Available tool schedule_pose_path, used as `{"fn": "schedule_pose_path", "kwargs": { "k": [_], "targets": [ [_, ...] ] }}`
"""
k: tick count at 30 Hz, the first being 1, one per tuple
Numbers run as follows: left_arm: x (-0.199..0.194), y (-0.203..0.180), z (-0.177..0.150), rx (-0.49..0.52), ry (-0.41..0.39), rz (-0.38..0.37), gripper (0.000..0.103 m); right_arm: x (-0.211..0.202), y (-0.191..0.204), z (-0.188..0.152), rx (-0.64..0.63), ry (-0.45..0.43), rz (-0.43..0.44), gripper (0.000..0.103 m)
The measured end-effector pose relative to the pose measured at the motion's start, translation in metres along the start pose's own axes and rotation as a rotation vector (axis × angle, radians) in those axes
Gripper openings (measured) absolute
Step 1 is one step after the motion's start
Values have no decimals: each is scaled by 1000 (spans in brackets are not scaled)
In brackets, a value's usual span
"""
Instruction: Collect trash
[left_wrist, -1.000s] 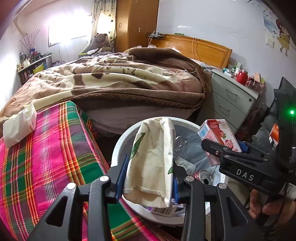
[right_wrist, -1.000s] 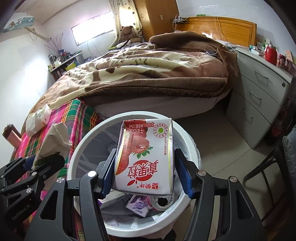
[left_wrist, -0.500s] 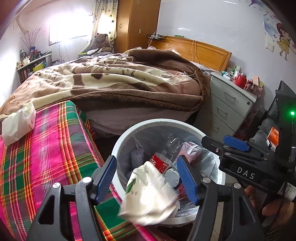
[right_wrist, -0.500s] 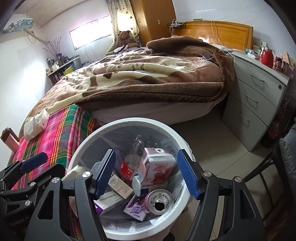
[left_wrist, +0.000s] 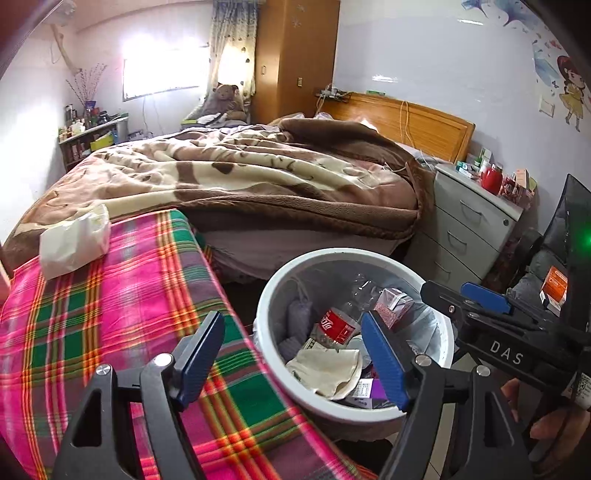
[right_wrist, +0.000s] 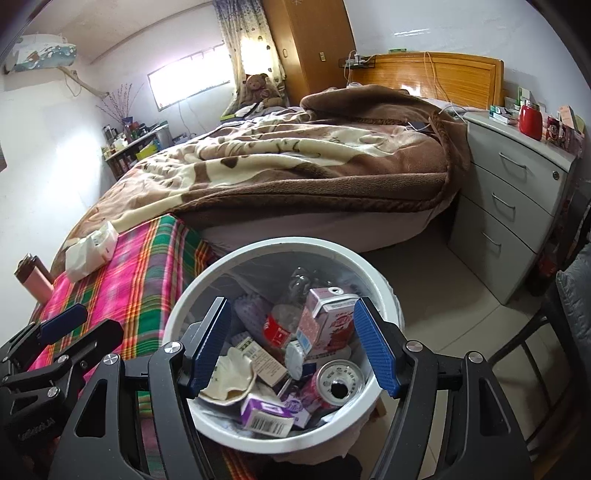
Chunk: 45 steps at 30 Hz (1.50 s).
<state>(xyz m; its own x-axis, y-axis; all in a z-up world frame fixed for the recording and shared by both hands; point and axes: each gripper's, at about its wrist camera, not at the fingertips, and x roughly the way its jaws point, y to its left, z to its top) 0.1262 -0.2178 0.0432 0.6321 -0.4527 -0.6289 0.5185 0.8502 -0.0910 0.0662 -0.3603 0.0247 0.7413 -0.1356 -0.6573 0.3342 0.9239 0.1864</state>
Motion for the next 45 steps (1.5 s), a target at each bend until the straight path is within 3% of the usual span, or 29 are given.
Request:
{"fn": "schedule_pose_path", "kwargs": {
  "k": [7,14,27,32,45],
  "targets": [
    [-27,12,-16,-10,-40,69,78,-16,22,-14,-61,-43,22,70],
    [-53,27,-35,-42,-79,86,81,-34,36,-32,-91,-89,45,70],
    [-86,41,-72,-62,-139,184,83,-53,55,-61,-128,-163,35,70],
    [-95,42,-74,-62,-172,203,83,-59,60,-65,-123,-175,42,70],
    [-97,47,-78,-82,-165,211,83,-63,69,-68,-136,-188,39,70]
  ]
}}
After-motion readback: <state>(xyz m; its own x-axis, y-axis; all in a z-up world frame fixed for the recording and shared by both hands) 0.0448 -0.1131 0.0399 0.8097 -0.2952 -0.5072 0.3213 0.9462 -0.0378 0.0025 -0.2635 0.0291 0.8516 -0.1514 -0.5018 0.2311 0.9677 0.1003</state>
